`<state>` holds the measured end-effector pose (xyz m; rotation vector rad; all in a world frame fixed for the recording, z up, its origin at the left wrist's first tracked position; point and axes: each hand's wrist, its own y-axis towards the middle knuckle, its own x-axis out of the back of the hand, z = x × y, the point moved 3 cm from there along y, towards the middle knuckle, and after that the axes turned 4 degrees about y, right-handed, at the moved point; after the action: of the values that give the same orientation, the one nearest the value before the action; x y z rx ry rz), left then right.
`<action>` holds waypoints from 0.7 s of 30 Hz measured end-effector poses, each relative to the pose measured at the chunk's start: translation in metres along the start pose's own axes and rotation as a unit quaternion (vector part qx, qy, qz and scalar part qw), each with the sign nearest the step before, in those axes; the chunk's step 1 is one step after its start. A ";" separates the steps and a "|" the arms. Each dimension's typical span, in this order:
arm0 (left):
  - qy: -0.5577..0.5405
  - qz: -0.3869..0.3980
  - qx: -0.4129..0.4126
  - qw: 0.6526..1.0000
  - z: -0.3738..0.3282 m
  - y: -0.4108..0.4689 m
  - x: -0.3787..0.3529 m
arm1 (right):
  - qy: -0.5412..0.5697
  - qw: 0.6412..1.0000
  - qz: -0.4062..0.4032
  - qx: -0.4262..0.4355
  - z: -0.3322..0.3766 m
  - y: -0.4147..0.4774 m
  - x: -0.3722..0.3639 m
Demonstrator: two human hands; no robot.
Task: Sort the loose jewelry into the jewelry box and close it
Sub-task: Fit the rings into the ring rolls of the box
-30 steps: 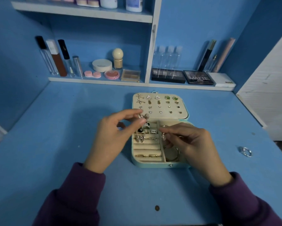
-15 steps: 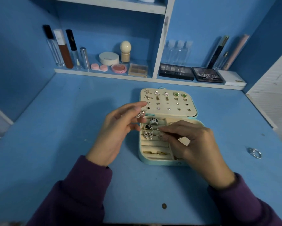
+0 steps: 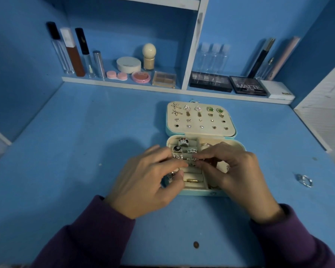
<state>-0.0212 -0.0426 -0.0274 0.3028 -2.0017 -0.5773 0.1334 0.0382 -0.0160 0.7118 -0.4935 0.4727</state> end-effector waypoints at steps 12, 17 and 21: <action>0.018 0.024 -0.015 0.999 -0.004 0.003 -0.001 | 0.009 1.000 0.003 0.017 -0.001 -0.001 0.000; 0.028 0.032 -0.029 0.999 -0.003 0.004 -0.001 | 0.014 1.000 0.010 0.025 -0.003 -0.004 -0.002; 0.025 0.034 -0.036 0.998 -0.003 0.003 -0.002 | 0.001 0.999 0.006 0.039 -0.004 -0.005 -0.003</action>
<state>-0.0175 -0.0396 -0.0258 0.2038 -1.9311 -0.5916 0.1351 0.0366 -0.0228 0.7833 -0.4802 0.5049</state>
